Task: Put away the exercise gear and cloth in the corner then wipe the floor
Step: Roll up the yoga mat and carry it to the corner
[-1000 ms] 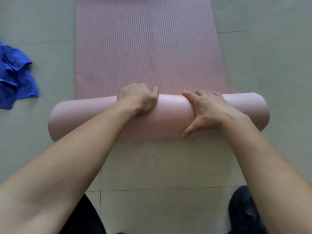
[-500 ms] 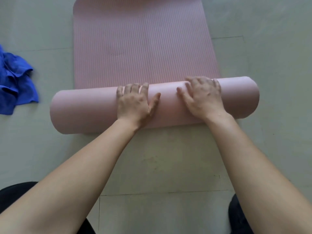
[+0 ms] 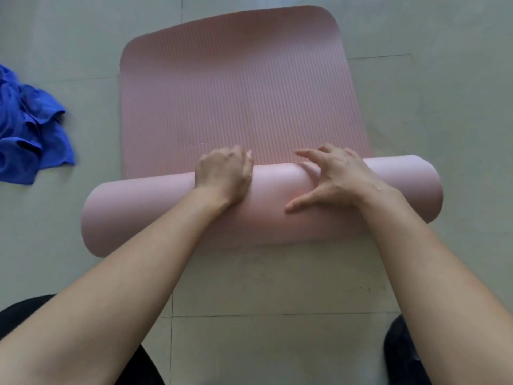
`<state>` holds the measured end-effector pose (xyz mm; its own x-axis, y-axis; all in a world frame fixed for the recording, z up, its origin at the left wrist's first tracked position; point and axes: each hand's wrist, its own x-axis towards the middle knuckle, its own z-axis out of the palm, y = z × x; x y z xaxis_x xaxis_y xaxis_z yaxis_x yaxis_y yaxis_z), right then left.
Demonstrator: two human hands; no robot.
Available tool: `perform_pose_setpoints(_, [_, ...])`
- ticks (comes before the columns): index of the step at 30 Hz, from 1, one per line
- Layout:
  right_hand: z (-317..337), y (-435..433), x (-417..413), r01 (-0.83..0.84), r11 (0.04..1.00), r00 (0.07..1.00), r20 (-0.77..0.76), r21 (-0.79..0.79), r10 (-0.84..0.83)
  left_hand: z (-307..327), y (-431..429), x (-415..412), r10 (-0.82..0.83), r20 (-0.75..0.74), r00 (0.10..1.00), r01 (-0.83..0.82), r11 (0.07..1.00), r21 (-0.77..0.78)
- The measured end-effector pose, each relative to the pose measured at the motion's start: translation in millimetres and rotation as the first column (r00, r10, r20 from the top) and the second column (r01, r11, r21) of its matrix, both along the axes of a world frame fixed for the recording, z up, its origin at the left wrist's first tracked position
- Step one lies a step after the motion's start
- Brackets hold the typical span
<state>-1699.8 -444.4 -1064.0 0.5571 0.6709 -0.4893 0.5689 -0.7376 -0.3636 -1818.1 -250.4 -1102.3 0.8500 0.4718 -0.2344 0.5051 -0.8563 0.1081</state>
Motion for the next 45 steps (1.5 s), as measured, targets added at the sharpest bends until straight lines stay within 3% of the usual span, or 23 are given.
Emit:
perform_pose_setpoints(3, [-14,13,13,0.22,0.921,0.907,0.279,0.32,-0.314,7,-7,0,0.001,0.201,0.98,-0.015,0.997,0.072])
perform_pose_setpoints(6, [-25,27,11,0.208,0.855,0.788,0.436,0.476,-0.434,2,-14,0,-0.022,0.158,0.987,0.003,0.993,0.118])
perform_pose_setpoints(12, [-50,-5,-31,0.067,0.935,0.845,0.479,0.349,-0.239,11,2,34,-0.006,0.038,0.999,0.0,0.989,0.15])
perform_pose_setpoints(17, [-46,-27,-31,-0.003,0.967,0.875,0.469,0.256,-0.121,25,25,72,0.049,-0.14,0.989,-0.052,0.999,-0.016])
perform_pose_setpoints(21, [-30,-22,-16,-0.076,0.991,0.905,0.426,0.11,0.022,13,25,53,0.094,-0.314,0.945,-0.168,0.962,-0.217])
perform_pose_setpoints(23, [-23,-15,-7,-0.108,0.993,0.921,0.381,0.057,0.079,13,25,44,0.092,-0.233,0.968,-0.142,0.968,-0.208])
perform_pose_setpoints(26, [-17,1,8,-0.103,0.992,0.929,0.363,0.067,0.072,24,15,40,0.03,0.046,0.998,-0.029,0.999,-0.026])
perform_pose_setpoints(27, [-16,6,12,-0.081,0.992,0.923,0.384,0.093,0.039,26,9,38,0.004,0.113,0.994,-0.006,1.0,0.022])
perform_pose_setpoints(29, [-18,14,14,0.048,0.967,0.892,0.425,0.25,-0.154,23,0,31,-0.024,0.108,0.994,0.019,0.999,0.043])
perform_pose_setpoints(32, [-25,27,5,0.324,0.819,0.802,0.321,0.474,-0.504,10,4,31,-0.03,-0.005,1.0,0.03,0.993,0.11])
perform_pose_setpoints(36, [-42,28,-16,0.531,0.657,0.737,0.091,0.535,-0.67,8,15,47,-0.052,0.048,0.998,0.039,0.973,0.228])
perform_pose_setpoints(38, [-48,18,-20,0.646,0.525,0.649,-0.036,0.554,-0.76,19,20,57,-0.055,0.061,0.997,0.041,0.977,0.207])
perform_pose_setpoints(40, [-52,6,-16,0.833,0.3,0.452,-0.259,0.464,-0.854,26,28,65,0.005,0.036,0.999,-0.009,0.992,0.127])
perform_pose_setpoints(41, [-51,0,-11,0.926,0.154,0.298,-0.417,0.345,-0.859,26,31,68,0.055,-0.004,0.998,-0.055,0.997,0.056])
perform_pose_setpoints(43, [-51,-11,-3,0.994,-0.091,-0.021,-0.713,0.061,-0.7,21,34,66,0.132,-0.137,0.982,-0.148,0.982,-0.113])
perform_pose_setpoints(45, [-49,-19,4,0.981,-0.177,-0.155,-0.86,-0.077,-0.486,14,31,58,0.139,-0.245,0.96,-0.2,0.948,-0.248])
